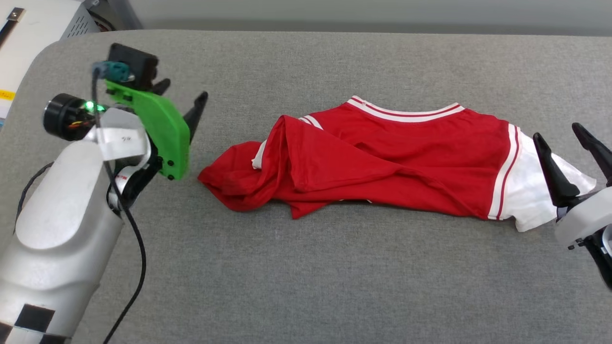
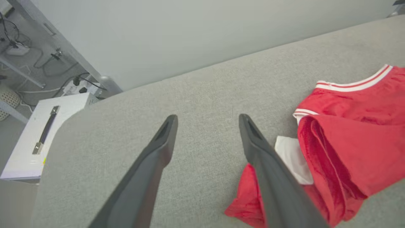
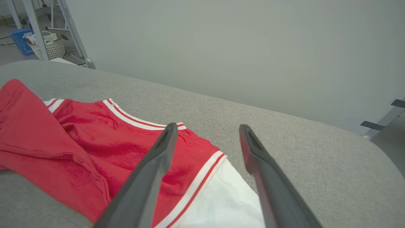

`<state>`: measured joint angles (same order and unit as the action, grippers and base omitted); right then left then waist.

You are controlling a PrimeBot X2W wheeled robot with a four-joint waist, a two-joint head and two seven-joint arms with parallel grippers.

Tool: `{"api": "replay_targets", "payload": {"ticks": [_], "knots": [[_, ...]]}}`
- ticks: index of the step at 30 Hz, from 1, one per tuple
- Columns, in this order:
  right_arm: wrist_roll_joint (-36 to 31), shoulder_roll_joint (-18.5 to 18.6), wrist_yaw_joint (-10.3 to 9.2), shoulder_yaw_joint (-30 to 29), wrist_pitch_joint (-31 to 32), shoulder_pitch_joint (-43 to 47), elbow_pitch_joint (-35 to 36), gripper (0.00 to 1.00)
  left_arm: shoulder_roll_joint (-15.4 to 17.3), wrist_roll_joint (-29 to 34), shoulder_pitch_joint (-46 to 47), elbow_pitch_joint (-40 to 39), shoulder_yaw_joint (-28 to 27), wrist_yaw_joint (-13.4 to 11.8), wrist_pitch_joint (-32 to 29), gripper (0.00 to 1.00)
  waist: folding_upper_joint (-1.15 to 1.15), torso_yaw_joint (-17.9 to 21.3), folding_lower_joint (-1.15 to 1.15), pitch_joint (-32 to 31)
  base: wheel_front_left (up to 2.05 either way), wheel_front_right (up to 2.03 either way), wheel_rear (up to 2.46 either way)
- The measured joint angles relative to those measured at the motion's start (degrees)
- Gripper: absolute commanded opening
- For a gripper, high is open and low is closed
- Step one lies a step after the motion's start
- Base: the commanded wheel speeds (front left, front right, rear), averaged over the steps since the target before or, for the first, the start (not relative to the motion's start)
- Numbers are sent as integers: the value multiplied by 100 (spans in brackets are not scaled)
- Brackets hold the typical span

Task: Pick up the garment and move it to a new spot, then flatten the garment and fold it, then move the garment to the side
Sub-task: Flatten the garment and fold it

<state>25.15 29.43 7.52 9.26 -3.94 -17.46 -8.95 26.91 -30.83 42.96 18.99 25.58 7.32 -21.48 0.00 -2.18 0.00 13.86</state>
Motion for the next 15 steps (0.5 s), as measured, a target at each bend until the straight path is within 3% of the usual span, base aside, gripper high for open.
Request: {"api": "replay_targets", "payload": {"ticks": [7, 15], "knots": [[-129, -110, 0, -19, 399, 114, 375, 100, 408, -1107, 743, 21, 1406, 1, -1405, 100, 0, 93, 0, 221, 0, 0, 0], [-119, -124, 0, 197, 505, 54, 468, 100, 622, -1767, 1118, 460, 2421, 1, -1753, 100, 0, 266, 0, 534, 0, 0, 0]]}}
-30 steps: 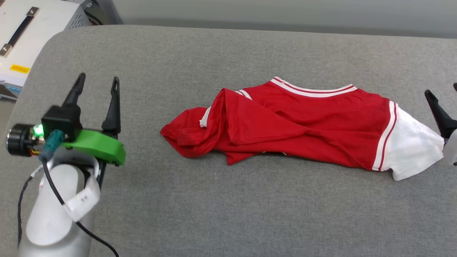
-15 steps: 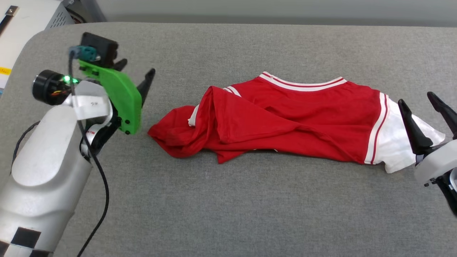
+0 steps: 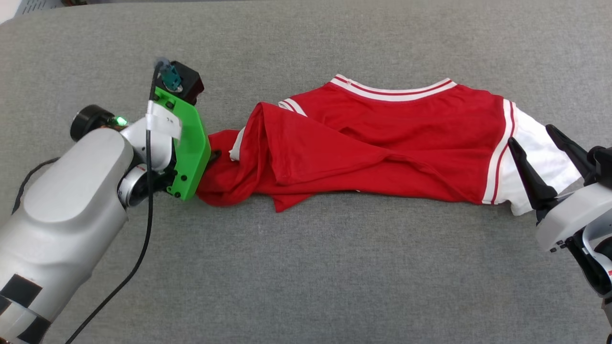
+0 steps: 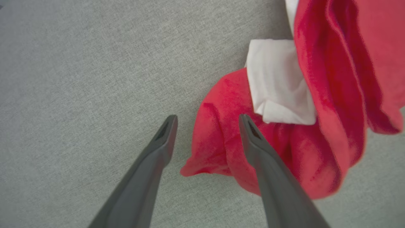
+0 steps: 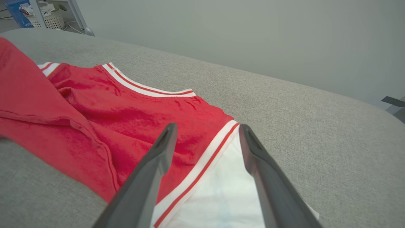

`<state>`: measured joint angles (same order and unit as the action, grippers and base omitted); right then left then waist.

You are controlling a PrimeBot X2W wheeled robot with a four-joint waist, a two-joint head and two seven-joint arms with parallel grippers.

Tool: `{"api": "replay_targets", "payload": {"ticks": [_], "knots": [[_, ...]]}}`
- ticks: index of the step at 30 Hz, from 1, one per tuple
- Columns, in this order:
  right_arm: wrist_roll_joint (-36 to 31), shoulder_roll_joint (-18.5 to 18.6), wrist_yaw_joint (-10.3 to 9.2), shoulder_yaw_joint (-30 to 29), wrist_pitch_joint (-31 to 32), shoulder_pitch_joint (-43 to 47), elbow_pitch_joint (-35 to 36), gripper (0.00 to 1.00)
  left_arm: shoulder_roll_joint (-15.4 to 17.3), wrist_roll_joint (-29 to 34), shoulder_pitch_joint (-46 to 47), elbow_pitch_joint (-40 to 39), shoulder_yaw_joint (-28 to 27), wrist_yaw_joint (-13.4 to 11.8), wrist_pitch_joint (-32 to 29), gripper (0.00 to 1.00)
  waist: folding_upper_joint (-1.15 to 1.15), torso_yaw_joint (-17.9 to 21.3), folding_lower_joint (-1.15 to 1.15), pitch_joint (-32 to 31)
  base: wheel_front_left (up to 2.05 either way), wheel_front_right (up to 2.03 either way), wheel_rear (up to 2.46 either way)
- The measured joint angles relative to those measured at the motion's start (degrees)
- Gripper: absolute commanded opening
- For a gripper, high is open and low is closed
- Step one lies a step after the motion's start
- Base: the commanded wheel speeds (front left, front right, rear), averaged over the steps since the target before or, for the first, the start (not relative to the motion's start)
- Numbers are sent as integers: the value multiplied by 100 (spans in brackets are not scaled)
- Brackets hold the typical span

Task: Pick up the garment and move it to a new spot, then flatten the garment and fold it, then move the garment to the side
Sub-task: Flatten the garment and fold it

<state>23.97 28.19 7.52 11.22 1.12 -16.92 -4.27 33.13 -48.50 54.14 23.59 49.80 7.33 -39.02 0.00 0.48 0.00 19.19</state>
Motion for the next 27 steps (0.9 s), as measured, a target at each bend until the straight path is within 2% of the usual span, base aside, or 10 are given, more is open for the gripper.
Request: {"api": "replay_targets", "payload": {"ticks": [8, 9, 12, 13, 17, 23, 27], "knots": [[53, 12, 0, 166, -98, -158, -212, 100, 160, -409, 97, 367, 1001, 0, -19, 98, 0, 157, 0, 296, 0, 0, 0], [54, 12, 0, 189, -123, -174, -250, 100, 189, -469, 121, 399, 1071, 0, 43, 0, 0, 171, 0, 317, 0, 0, 0], [103, 18, 0, 245, -169, -199, -354, 100, 248, -612, 153, 476, 1176, 5, 454, 0, 0, 186, 0, 322, 0, 0, 0], [157, 31, 0, 248, -260, -198, -483, 100, 337, -694, 148, 461, 1296, 9, 958, 0, 0, 169, 0, 254, 0, 0, 0], [224, 35, 0, 243, -394, -148, -655, 100, 631, -751, 110, 307, 1278, 25, 1541, 0, 0, 99, 0, 64, 0, 0, 0], [312, 26, 0, 260, -504, 97, -837, 100, 1239, -751, -196, -350, 1315, 11, 1781, 0, 0, -28, 0, -297, 0, 0, 0], [357, 26, 0, 232, -597, 270, -914, 100, 1489, -758, -687, -1246, 1417, -186, 1836, 0, 0, -102, 0, -551, 0, 0, 0]]}}
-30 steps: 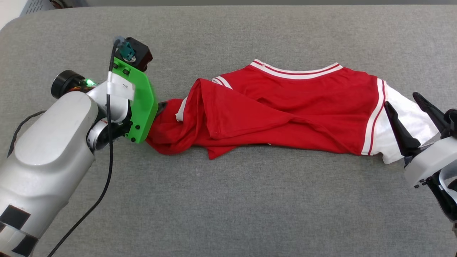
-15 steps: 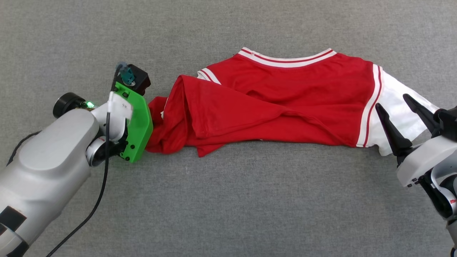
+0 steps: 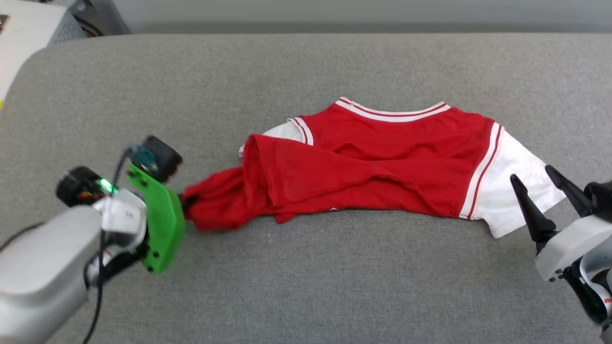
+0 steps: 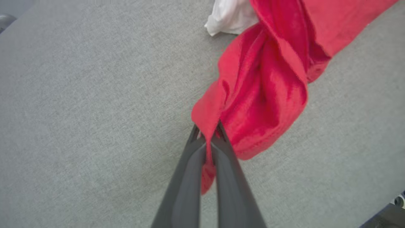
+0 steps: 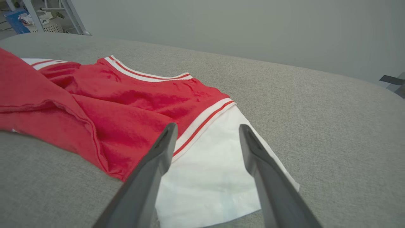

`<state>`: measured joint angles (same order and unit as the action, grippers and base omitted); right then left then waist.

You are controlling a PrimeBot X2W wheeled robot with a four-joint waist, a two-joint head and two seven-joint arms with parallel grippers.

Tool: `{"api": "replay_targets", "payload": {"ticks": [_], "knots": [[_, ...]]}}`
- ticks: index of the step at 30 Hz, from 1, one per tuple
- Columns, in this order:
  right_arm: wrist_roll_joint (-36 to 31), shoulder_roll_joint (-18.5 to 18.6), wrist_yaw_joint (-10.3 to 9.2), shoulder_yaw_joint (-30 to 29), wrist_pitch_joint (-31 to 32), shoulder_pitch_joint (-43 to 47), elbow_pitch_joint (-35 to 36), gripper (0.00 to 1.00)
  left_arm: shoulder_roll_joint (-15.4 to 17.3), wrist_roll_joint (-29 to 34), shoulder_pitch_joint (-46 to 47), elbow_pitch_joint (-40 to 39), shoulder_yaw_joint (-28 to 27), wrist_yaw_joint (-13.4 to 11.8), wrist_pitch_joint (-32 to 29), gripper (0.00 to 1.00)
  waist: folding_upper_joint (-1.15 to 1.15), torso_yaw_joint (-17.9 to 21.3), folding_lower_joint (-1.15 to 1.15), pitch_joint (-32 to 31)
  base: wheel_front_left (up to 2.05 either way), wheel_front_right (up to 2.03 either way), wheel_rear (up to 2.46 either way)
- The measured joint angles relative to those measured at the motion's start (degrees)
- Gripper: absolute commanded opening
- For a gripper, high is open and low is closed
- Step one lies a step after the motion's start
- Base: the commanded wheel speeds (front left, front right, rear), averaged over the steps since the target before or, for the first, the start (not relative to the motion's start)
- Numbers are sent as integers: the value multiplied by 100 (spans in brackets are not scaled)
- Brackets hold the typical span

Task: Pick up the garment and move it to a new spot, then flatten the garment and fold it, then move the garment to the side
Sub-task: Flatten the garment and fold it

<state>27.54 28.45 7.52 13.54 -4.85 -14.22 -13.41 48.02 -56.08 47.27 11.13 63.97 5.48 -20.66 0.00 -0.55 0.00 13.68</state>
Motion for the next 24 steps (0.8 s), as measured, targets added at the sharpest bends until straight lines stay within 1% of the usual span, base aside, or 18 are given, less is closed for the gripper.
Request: {"api": "replay_targets", "payload": {"ticks": [3, 5, 6, 8, 9, 14, 18, 21, 24], "knots": [[10, 9, 0, -58, -23, 135, -19, 100, 109, 81, -199, -824, 90, -253, 43, 0, 0, -45, 0, -170, 0, 0, 0], [10, 13, 0, -102, -24, 187, -11, 100, 119, 164, -212, -1307, 125, -426, 43, 0, 0, -69, 0, -262, 0, 0, 0], [8, 37, 0, -207, -15, 230, 68, 100, -37, 515, -160, -2078, 151, -614, 46, 0, 0, -97, 0, -387, 0, 0, 0], [5, 53, 0, -264, 9, 235, 140, 100, -267, 588, -48, -2298, 155, -636, 53, 0, 0, -84, 0, -396, 0, 0, 0], [4, 65, 0, -289, 51, 235, 186, 100, -428, 736, 58, -2388, 177, -648, 52, 0, 0, -72, 0, -390, 0, 0, 0], [-15, 85, 0, -478, 156, 237, 398, 100, -1313, 1126, 545, -2522, 366, -589, 8, 0, 0, 8, 0, -287, 0, 0, 0], [-69, 65, 0, -621, 194, 240, 523, 100, -1947, 1308, 625, -2232, 660, -412, -78, 0, 0, 73, 0, -134, 0, 0, 0], [-102, 5, 0, -679, 222, 240, 602, 100, -2274, 1522, 615, -1871, 816, -257, -183, 0, 0, 128, 0, 6, 0, 0, 0], [-133, -65, 0, -706, 259, 236, 656, 100, -2502, 1655, 509, -1410, 884, -83, -314, 0, 0, 192, 0, 166, 0, 0, 0]]}}
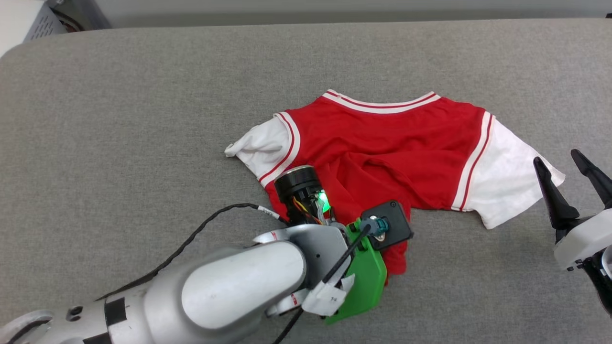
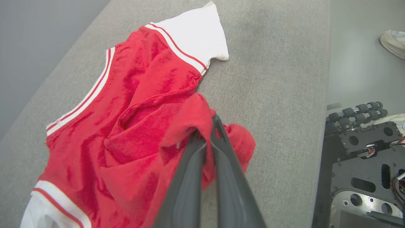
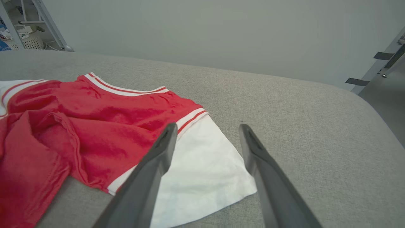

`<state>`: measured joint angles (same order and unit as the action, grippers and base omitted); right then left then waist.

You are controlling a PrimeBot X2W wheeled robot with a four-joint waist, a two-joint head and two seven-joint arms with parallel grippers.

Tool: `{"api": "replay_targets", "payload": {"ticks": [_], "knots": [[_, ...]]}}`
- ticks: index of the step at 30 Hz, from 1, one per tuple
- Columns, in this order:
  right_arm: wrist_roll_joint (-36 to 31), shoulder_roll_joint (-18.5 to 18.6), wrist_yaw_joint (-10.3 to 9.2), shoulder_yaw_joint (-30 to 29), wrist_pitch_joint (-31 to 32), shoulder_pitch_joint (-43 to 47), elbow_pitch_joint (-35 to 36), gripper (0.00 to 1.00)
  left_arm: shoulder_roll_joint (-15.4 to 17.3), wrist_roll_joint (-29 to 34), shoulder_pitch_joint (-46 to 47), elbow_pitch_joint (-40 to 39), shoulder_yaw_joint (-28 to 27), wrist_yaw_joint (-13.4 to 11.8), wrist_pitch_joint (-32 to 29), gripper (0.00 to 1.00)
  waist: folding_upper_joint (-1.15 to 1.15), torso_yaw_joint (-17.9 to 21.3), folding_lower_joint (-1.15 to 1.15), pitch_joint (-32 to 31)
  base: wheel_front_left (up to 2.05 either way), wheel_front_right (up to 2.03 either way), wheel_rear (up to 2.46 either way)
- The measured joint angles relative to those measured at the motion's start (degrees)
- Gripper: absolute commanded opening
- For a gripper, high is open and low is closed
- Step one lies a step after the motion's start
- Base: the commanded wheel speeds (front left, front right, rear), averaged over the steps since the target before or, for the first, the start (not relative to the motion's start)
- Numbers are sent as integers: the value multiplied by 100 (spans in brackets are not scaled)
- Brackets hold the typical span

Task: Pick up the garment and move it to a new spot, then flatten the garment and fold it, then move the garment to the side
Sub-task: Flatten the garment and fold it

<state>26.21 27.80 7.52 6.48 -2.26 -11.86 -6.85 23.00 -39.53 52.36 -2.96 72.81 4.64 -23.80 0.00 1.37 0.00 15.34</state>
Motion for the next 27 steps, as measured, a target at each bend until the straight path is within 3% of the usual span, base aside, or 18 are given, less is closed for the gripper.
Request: {"api": "replay_targets", "payload": {"ticks": [8, 14, 15, 16, 17, 20, 21, 27], "knots": [[-88, -132, 0, -26, 8, -107, 3, 100, -457, 521, -650, 1439, 48, 244, -178, 0, 0, 170, 0, 442, 0, 0, 0], [-131, -192, 0, -10, -1, -178, -102, 100, -755, 720, -946, 1472, -71, 244, -270, 0, 0, 284, 0, 631, 0, 0, 0], [-135, -194, 0, -12, -1, -178, -131, 100, -770, 721, -953, 1471, -59, 244, -187, 4, 0, 284, 0, 622, 0, 0, 0], [-136, -201, 0, -11, -3, -178, -154, 100, -775, 721, -950, 1506, -41, 245, -38, 80, 0, 283, 0, 602, 0, 0, 0], [-136, -209, 0, -9, -7, -177, -178, 100, -773, 722, -944, 1556, -24, 256, 145, 100, 0, 280, 0, 574, 0, 0, 0], [-136, -227, 0, 10, -30, -153, -225, 100, -795, 723, -949, 1699, -90, 266, 762, 100, 0, 254, 0, 450, 0, 0, 0], [-136, -243, 0, 20, -55, -40, -248, 100, -795, 800, -953, 1634, -314, 47, 1322, 100, 0, 194, 0, 271, 0, 0, 0], [-190, -372, 0, 7, -160, 232, -216, 100, -604, 932, -1199, 1211, -839, -714, 2157, 100, 0, 30, 0, -128, 0, 0, 0]]}}
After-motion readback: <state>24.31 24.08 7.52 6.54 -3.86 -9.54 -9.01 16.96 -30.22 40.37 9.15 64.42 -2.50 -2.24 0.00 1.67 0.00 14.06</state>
